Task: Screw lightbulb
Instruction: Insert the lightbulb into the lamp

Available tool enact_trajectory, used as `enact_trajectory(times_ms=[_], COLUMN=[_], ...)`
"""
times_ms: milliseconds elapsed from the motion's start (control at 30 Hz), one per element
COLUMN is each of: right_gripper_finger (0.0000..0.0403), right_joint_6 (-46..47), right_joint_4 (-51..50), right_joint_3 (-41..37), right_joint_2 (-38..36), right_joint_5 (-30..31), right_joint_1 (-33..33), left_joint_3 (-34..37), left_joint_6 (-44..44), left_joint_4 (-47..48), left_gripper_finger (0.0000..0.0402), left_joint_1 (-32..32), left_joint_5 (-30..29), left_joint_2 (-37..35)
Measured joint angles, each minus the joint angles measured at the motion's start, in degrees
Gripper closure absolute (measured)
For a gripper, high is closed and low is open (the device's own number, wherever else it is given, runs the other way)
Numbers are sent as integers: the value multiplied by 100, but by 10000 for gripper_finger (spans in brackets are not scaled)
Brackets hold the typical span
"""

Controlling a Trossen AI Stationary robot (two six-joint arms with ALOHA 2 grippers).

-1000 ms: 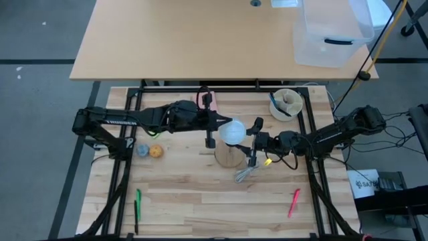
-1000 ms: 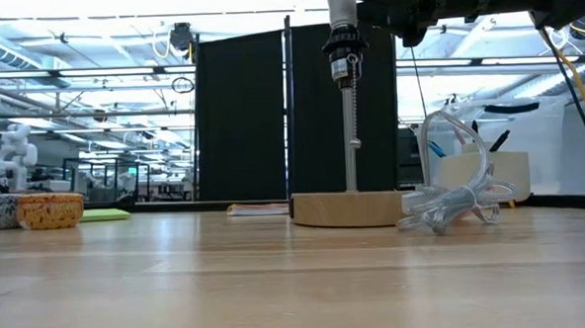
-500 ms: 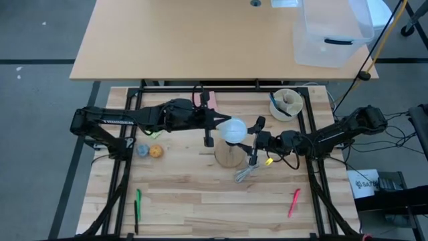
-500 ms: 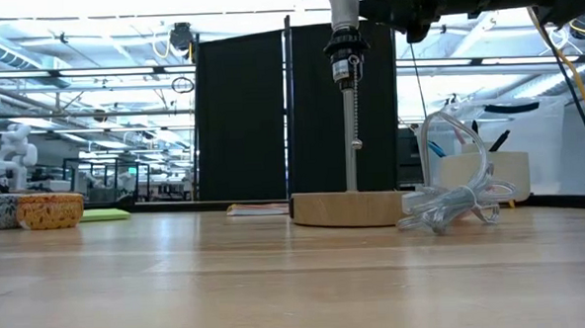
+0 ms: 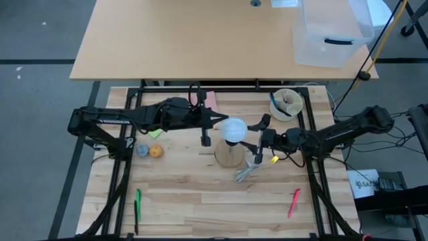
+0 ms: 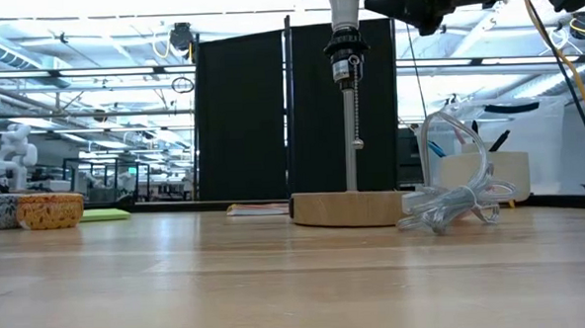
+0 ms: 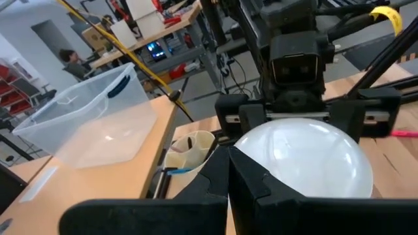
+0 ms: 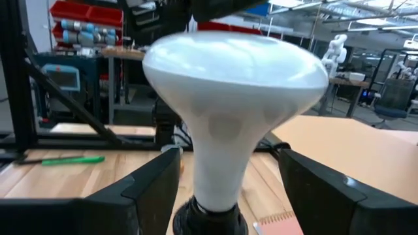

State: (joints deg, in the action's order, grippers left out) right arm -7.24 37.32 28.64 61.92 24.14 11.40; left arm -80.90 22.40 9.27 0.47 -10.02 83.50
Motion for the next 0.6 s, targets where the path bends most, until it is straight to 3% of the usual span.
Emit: enact_trajectory(times_ms=[333, 467, 600], right_gripper_finger=[183, 232, 307], right_joint_6=[50, 49, -23], right_joint_4=[-1120, -1298, -1305], right_joint_3=[0, 0, 0], right_joint_2=[-741, -884, -885], right_joint_5=[-9, -4, 0], right_joint_1=[2, 2, 2], left_joint_3=[0, 58, 536], left_joint_6=[-105, -378, -560], left_joint_4=[551, 1013, 1013], left_gripper_finger=[401, 401, 401], left_joint_1=[-56, -68, -220], left_joint_5=[-153, -274, -460], left_joint_2=[-407, -817, -1173])
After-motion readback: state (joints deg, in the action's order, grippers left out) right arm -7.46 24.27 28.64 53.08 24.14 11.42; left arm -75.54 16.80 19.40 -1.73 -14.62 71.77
